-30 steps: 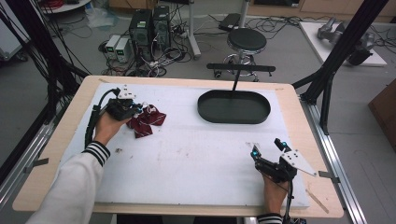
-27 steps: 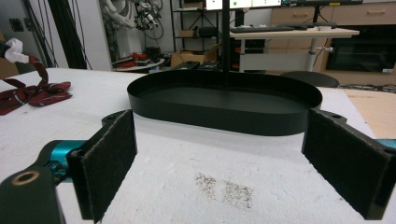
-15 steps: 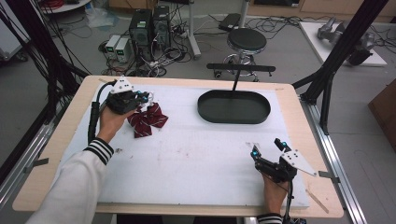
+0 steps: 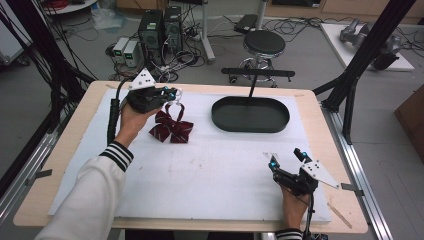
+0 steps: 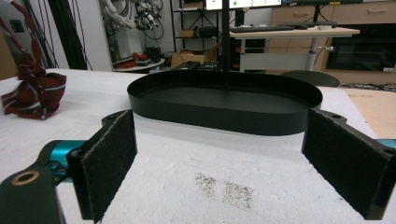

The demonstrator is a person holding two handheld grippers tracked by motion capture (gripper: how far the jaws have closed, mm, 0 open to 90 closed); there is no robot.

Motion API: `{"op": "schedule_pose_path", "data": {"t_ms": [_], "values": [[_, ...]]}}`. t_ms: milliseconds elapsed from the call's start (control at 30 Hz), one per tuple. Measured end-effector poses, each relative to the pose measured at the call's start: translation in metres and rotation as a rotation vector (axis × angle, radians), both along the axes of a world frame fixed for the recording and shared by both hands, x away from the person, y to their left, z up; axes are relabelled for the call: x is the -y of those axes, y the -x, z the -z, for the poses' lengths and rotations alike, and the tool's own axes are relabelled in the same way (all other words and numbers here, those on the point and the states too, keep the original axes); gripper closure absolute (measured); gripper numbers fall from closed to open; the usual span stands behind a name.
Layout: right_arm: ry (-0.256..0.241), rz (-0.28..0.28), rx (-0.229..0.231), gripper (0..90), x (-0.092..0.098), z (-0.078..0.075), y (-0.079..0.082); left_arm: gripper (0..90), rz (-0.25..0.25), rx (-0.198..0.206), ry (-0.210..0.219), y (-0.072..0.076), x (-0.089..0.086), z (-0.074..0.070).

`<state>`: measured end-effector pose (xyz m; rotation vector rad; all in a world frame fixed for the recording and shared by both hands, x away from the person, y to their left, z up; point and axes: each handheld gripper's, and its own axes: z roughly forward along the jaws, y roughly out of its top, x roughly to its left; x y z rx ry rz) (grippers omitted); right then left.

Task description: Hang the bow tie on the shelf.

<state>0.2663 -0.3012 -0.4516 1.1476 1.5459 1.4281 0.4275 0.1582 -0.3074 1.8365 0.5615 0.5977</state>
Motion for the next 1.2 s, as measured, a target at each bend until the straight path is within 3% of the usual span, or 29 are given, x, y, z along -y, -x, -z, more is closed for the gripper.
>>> {"op": "schedule_pose_path", "data": {"t_ms": [633,800,967,1100,1200], "values": [[0.003,0.006,-0.005,9.4,0.000,0.000,-0.001,87.6,0.061,0.028,0.045,-0.010,0.046,-0.015],[0.001,0.005,-0.007,9.4,0.000,0.000,-0.001,87.5,0.076,0.026,0.084,-0.013,0.057,-0.015],[0.000,0.004,-0.015,9.4,0.000,0.000,-0.002,87.6,0.085,0.035,0.086,-0.017,0.066,-0.019],[-0.001,0.003,-0.017,9.3,-0.001,0.000,-0.002,87.6,0.097,0.041,0.129,-0.021,0.073,-0.025],[0.003,0.003,-0.013,9.4,0.000,0.000,-0.002,87.6,0.103,0.045,0.124,-0.024,0.080,-0.028]]}}
